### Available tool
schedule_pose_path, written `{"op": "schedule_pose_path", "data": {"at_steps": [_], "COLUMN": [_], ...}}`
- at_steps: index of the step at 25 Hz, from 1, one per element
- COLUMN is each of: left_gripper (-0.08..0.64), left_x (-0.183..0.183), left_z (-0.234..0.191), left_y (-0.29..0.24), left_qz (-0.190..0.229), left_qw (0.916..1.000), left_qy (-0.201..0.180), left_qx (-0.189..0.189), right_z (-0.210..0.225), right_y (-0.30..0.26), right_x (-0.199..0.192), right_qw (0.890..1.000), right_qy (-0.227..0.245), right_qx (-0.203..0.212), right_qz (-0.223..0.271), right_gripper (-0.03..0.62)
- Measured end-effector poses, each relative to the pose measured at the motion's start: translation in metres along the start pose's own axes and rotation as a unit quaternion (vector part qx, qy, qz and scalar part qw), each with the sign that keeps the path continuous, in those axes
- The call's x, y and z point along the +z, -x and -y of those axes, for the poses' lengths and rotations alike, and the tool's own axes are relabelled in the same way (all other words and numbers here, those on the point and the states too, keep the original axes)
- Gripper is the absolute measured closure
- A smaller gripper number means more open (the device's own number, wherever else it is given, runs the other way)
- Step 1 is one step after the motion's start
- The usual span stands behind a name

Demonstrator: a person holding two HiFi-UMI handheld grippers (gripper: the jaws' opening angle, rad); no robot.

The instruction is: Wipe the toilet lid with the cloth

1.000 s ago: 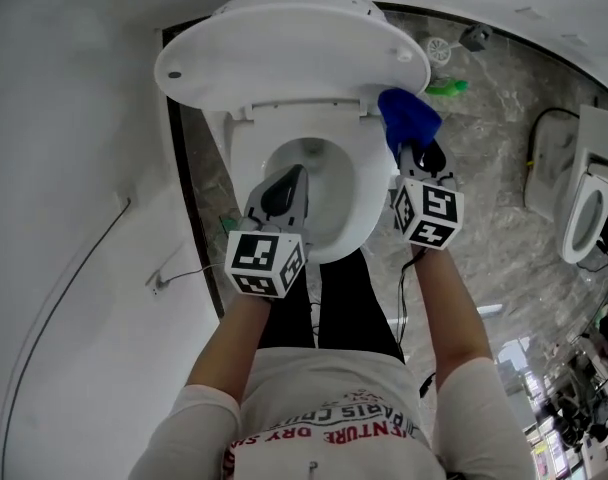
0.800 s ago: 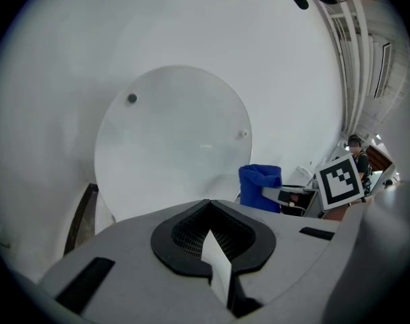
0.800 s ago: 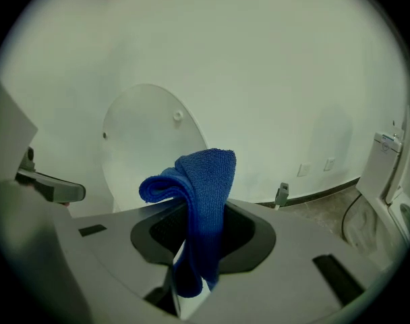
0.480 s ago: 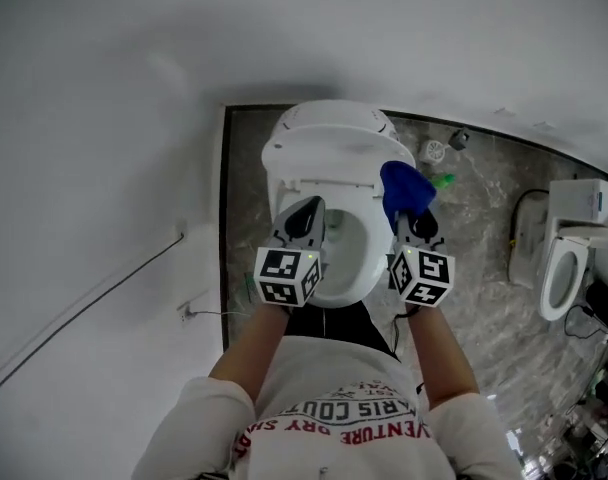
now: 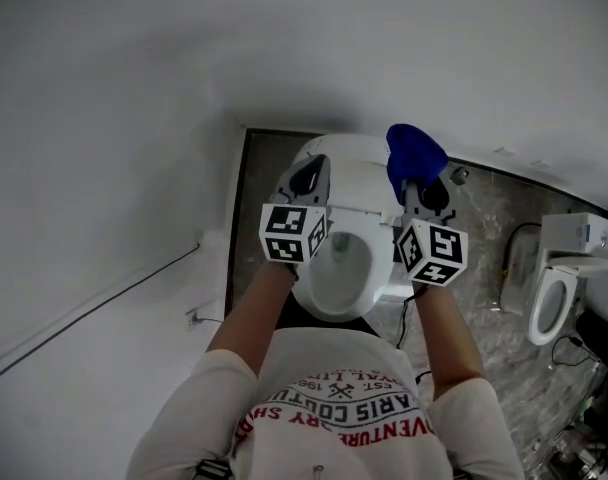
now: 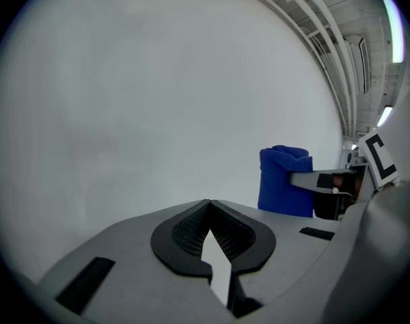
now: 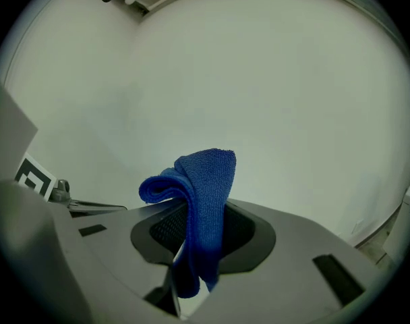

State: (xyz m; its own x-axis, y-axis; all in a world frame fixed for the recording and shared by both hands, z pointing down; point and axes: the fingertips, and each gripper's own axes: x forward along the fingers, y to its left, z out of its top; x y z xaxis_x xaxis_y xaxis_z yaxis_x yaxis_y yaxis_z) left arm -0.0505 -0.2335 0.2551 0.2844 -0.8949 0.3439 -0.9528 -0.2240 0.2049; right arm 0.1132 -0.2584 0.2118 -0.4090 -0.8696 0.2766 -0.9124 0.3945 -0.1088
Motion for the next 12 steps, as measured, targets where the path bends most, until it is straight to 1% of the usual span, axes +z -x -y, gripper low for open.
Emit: {"op": "schedule_pose_path", "data": {"at_steps": [3, 7, 10, 12], "left_gripper": [0.554, 0.554, 0.554, 0.554], "left_x": [0.008, -0.007, -0.023, -0.036], "left_z": [-0.014, -0.022, -0.020, -0.015], "left_y": [-0.023, -0.047, -0.066, -0.076], "left_qz": [0.002, -0.017, -0.042, -0.067], "left_qw": [0.9999, 0.9996, 0.9990, 0.9975], "left_qy": [-0.013, -0.022, -0.013, 0.000], "left_qx": [0.007, 0.004, -0.007, -0.024], "right_z": [-0.006, -0.012, -0.009, -0.008], "right_y": [-0.023, -0.050, -0.065, -0.072], "right_x": [0.004, -0.020, -0.044, -0.058], "right_qw": [1.000, 1.000, 0.999, 0.998], "right_qy": [0.008, 0.017, 0.017, 0.018], "right_qx": [-0.005, -0.011, -0.019, -0.019], "right_qz": [0.009, -0.009, -0.039, -0.059], "right_gripper": [0.494, 0.494, 0.494, 0.494]}}
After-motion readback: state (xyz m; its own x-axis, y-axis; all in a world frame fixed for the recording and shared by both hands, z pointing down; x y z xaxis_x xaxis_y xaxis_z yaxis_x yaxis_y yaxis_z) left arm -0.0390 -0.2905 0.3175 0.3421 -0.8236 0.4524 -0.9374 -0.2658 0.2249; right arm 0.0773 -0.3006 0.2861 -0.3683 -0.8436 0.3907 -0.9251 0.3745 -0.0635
